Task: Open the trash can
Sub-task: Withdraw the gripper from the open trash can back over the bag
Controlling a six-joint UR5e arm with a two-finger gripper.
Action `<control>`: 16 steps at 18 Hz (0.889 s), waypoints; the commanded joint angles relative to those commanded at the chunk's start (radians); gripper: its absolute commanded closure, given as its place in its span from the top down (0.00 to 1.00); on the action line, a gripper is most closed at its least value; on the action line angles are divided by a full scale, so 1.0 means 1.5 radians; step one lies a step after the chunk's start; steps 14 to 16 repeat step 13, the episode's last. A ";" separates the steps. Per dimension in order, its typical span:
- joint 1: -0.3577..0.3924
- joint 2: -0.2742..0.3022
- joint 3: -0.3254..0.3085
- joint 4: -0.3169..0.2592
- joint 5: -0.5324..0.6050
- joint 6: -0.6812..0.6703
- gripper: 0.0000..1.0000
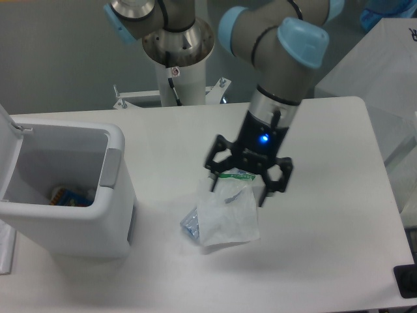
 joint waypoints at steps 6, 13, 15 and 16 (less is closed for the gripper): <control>-0.021 -0.043 0.046 -0.018 0.127 0.069 1.00; -0.046 -0.056 0.066 -0.051 0.216 0.198 1.00; -0.046 -0.056 0.066 -0.051 0.216 0.198 1.00; -0.046 -0.056 0.066 -0.051 0.216 0.198 1.00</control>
